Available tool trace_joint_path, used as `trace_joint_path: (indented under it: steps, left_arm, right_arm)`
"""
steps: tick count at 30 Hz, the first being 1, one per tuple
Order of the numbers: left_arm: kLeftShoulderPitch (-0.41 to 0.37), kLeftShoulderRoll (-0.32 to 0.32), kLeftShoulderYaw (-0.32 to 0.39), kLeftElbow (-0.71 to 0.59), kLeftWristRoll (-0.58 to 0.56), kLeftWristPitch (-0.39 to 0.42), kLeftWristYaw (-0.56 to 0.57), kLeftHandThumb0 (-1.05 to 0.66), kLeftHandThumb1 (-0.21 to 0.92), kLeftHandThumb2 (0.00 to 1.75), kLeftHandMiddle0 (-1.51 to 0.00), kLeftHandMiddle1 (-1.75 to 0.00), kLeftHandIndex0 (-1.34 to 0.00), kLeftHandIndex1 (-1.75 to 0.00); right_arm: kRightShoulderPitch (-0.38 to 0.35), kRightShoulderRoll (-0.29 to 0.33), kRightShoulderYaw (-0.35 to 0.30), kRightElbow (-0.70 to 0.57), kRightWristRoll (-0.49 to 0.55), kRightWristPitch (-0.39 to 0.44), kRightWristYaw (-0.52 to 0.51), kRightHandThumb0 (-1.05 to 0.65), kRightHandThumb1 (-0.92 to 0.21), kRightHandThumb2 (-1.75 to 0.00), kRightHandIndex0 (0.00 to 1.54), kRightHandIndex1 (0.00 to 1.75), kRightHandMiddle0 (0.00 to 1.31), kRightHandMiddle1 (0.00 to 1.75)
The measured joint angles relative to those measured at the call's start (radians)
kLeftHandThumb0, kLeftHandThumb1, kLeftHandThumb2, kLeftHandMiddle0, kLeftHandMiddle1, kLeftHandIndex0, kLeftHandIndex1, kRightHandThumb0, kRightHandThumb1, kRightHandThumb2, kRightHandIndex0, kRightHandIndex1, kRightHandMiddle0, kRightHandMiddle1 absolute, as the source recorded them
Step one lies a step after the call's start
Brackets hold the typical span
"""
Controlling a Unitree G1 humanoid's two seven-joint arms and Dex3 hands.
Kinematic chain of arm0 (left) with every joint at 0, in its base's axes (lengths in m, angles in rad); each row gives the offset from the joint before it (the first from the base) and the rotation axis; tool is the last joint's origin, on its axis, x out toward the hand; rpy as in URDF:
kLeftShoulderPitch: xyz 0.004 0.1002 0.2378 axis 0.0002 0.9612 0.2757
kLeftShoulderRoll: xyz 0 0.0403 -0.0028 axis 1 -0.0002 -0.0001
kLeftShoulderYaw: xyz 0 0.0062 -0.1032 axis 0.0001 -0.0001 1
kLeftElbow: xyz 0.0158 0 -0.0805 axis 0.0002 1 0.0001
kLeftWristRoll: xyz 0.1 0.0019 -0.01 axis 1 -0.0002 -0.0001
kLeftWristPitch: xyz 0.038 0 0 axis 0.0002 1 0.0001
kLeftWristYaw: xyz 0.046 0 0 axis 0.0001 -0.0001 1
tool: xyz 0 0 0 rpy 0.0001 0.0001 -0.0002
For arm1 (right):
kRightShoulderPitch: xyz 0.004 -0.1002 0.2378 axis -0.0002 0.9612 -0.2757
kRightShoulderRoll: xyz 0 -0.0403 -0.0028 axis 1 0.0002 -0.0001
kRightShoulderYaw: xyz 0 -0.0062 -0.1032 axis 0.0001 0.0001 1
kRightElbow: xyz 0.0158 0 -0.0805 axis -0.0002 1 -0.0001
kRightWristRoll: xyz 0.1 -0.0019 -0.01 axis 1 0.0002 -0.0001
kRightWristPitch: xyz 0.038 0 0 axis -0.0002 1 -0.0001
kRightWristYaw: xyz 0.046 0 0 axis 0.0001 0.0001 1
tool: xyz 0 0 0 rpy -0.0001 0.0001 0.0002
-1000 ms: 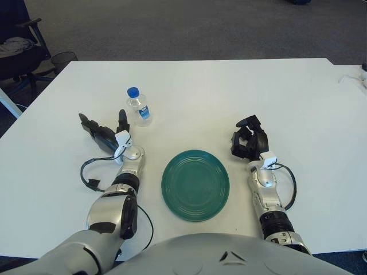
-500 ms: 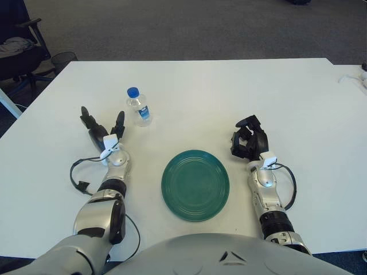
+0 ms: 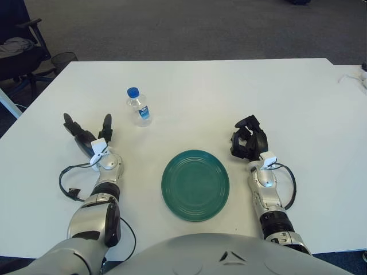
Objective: Put the bottle into the plate.
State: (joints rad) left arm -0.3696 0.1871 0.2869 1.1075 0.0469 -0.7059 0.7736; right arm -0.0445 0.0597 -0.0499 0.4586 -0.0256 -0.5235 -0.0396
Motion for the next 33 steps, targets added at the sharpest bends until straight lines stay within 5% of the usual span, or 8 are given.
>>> trace_joint_path:
  steps: [19,33]
  left_arm:
    - [-0.001,-0.020,0.031,0.000,-0.022,0.005,-0.005,-0.99,0.92,0.15,-0.21,-0.06,0.00,-0.42]
    - [0.073,0.046,-0.102,-0.098,-0.022,-0.004,-0.494,-1.05,0.90,0.07,-0.01,0.00,0.00,-0.11]
  right_arm:
    - [0.000,0.000,-0.001,0.000,0.000,0.000,0.007,-0.01,-0.39,-1.23,0.59,1.75,0.35,1.67]
    - [-0.002,-0.001,-0.001,0.001,0.000,0.002,0.018,-0.01,-0.41,-1.22,0.58,1.75,0.29,1.72]
